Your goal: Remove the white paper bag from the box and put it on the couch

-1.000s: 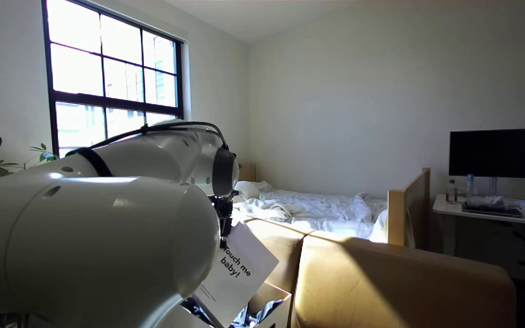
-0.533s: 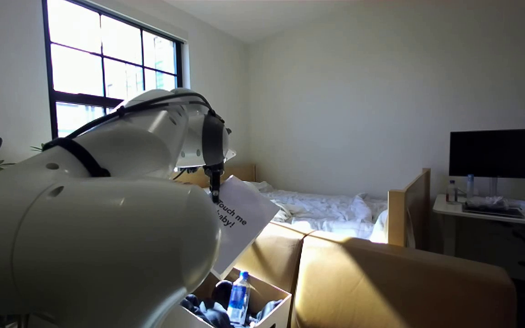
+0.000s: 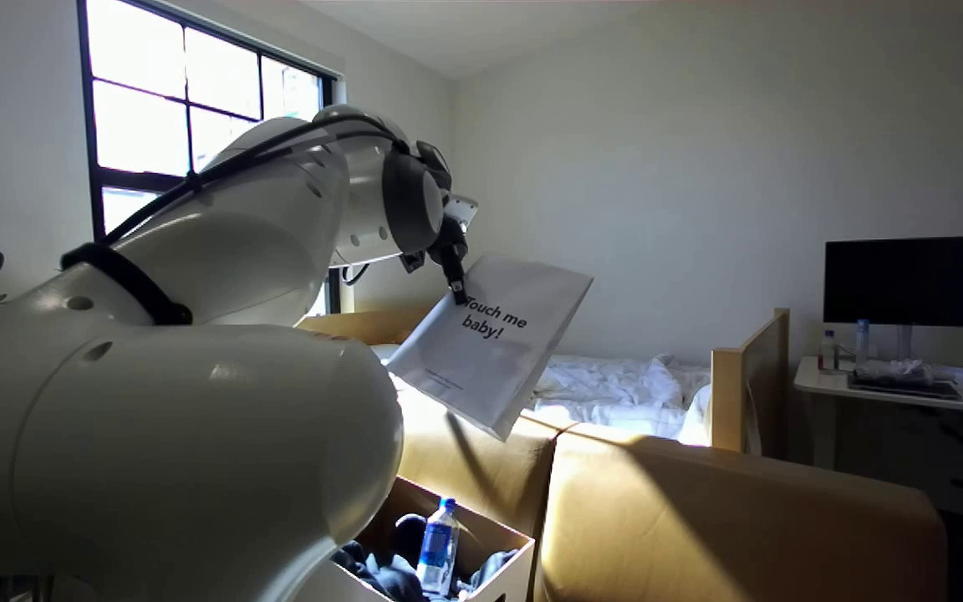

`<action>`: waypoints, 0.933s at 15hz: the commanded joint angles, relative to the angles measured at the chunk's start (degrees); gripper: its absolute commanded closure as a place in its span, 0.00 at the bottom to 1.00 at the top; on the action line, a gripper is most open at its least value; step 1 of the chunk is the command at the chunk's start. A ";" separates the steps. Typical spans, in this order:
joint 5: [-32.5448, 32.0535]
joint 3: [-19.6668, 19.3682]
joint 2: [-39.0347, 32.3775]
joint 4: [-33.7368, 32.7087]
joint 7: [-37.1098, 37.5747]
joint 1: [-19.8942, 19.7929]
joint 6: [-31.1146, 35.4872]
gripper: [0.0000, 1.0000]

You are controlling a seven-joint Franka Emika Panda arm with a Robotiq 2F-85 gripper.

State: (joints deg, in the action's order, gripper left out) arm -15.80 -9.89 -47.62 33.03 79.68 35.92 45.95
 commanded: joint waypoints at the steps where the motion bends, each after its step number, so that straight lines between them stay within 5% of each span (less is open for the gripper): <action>1: -0.71 -1.16 0.07 0.30 0.00 -1.10 -1.36 0.78; 4: -0.86 -2.30 0.08 0.95 -0.01 -3.48 -2.64 0.78; 5: -0.86 -2.30 0.08 1.04 -0.01 -3.47 -2.65 0.94; 7: 1.39 -3.32 -2.68 -1.50 10.01 -3.31 -3.21 0.94; 14: -0.48 -7.74 -14.55 0.43 23.89 -10.31 7.71 0.94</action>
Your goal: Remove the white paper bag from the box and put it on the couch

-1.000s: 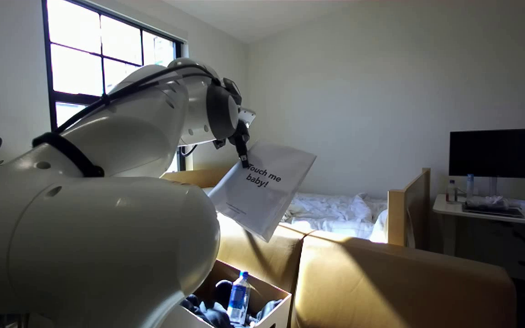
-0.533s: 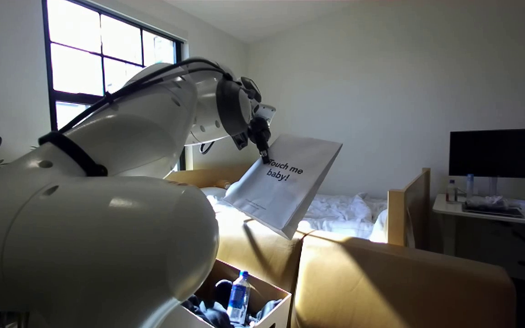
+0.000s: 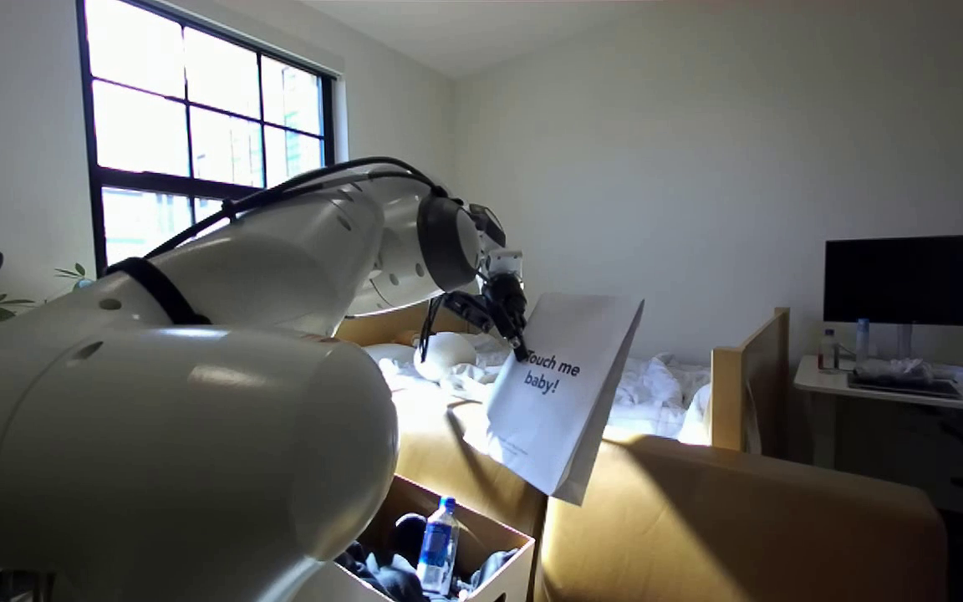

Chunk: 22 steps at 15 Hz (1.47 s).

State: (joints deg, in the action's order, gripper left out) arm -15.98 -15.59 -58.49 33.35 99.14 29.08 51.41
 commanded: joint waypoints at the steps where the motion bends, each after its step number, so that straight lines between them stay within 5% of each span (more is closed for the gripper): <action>1: -0.20 -2.89 -5.33 0.06 6.07 -4.86 2.72 0.94; 6: 0.96 -5.73 -11.98 -0.72 13.89 -11.21 -0.81 0.94; 7: 1.29 -4.95 -12.49 -0.02 10.95 -11.91 -3.78 0.94; 8: 0.21 -4.89 -12.01 0.01 10.97 -11.46 0.64 0.78; 11: 0.32 -4.81 -13.62 0.00 10.97 -12.40 -1.79 0.78; 12: -0.38 -5.34 -13.03 0.15 11.90 -11.57 -1.71 0.94; 16: -0.92 -7.93 -15.12 -2.16 22.77 -9.96 -4.83 0.94; 22: -13.19 -10.94 -22.92 -3.77 16.09 -7.80 11.25 0.94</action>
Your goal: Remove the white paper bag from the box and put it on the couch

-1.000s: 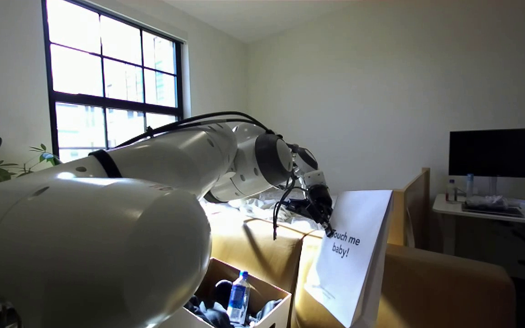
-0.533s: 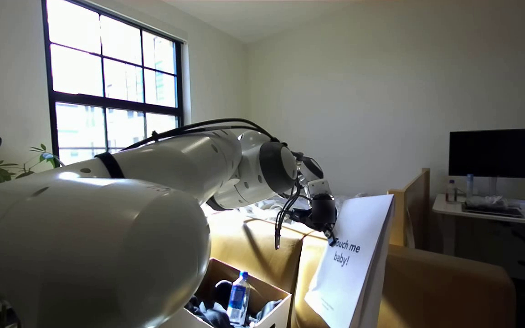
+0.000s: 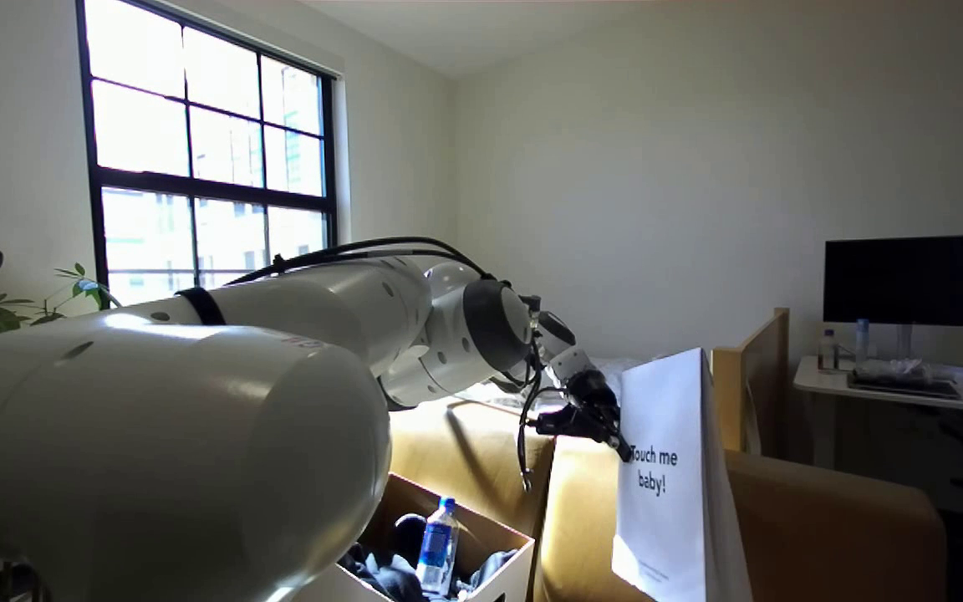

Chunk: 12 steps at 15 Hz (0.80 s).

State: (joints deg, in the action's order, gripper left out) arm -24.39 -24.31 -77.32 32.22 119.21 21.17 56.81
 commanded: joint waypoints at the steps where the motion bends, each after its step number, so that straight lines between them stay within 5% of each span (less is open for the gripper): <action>1: -6.12 -2.50 -5.52 -2.86 -3.86 0.31 9.05 0.94; 6: -9.53 -2.67 -9.15 -5.29 -2.29 1.85 17.99 0.94; 7: -12.52 0.92 -8.43 -4.84 -1.68 1.64 17.75 0.94; 12: -18.44 5.93 -7.50 -1.00 -0.09 2.93 20.11 0.94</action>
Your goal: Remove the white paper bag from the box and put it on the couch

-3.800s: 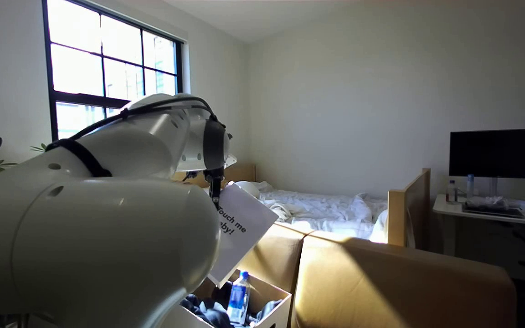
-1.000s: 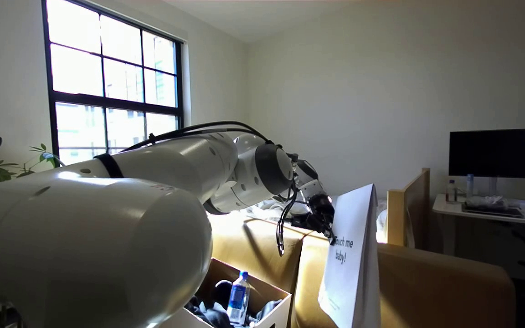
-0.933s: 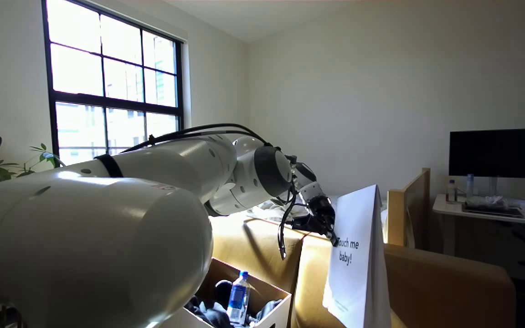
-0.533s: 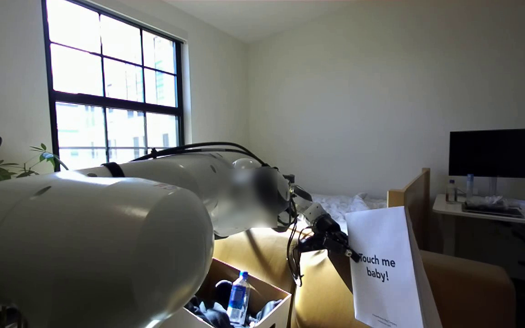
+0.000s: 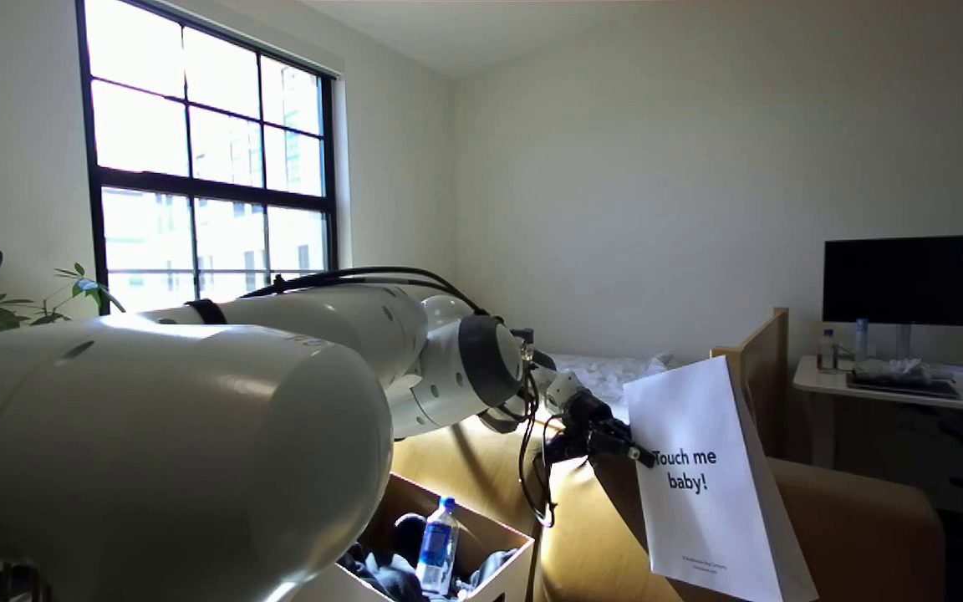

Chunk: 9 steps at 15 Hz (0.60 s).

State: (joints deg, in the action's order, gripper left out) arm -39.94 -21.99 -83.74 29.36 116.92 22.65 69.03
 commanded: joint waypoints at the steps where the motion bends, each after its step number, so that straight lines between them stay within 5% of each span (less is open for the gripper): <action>1: -3.81 4.25 -1.08 1.92 2.34 1.31 8.30 0.94; 3: -5.52 5.11 -1.09 1.84 2.00 1.22 8.67 0.94; 4: -6.31 5.35 -1.09 1.76 1.92 1.21 8.78 0.53; 9: -9.60 6.69 -0.99 2.07 1.81 1.00 10.93 0.28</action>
State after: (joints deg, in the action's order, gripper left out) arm -47.56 -17.59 -83.74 29.64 116.92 22.75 71.55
